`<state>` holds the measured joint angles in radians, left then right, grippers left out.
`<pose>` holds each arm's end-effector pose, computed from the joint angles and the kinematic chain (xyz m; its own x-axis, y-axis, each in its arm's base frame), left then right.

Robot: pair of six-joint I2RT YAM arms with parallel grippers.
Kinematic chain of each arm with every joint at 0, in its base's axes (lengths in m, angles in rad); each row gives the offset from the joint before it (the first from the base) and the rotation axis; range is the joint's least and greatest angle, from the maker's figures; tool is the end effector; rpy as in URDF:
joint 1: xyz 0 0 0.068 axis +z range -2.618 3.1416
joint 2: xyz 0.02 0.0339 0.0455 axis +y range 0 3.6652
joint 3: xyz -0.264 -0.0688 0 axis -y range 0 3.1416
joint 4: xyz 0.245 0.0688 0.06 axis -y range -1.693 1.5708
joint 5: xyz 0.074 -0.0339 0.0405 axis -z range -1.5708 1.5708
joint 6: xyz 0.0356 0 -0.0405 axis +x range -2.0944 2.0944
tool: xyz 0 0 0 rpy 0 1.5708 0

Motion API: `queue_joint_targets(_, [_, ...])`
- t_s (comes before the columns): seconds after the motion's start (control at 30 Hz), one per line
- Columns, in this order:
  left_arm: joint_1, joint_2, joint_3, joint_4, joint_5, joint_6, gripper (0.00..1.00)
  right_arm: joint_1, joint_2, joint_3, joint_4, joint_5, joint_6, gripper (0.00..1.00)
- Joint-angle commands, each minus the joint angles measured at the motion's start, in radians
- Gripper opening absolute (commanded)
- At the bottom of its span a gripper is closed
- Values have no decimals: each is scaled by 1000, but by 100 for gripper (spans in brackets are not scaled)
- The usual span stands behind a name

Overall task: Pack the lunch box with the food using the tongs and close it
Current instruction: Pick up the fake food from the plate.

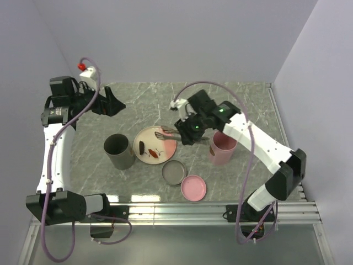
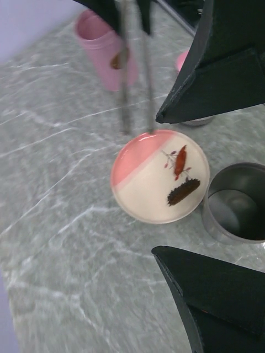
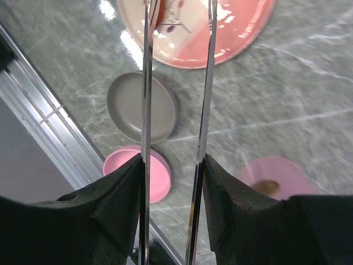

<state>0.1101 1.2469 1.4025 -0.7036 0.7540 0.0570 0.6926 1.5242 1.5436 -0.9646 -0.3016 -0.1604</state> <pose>0.2552 0.0037 0.4089 -0.4885 -0.0122 -0.8725 0.5294 0.7907 -0.3074 0.2355 0.2091 0.3544 -0.4971 -0.6106 -0.6165 -0.8337 0.5331 0.1442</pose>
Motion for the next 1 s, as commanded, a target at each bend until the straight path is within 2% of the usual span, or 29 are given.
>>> queue_joint_targets(0.0, [62, -21, -5, 118, 68, -147, 100, 71, 34, 29, 55, 50, 13, 51])
queue_joint_targets(0.4, [66, -41, -40, 167, 28, -169, 99, 219, 205, 58, 53, 111, 44, 48])
queue_joint_targets(0.97, [66, -46, -51, 170, 28, -158, 99, 242, 274, 78, 56, 179, 61, 48])
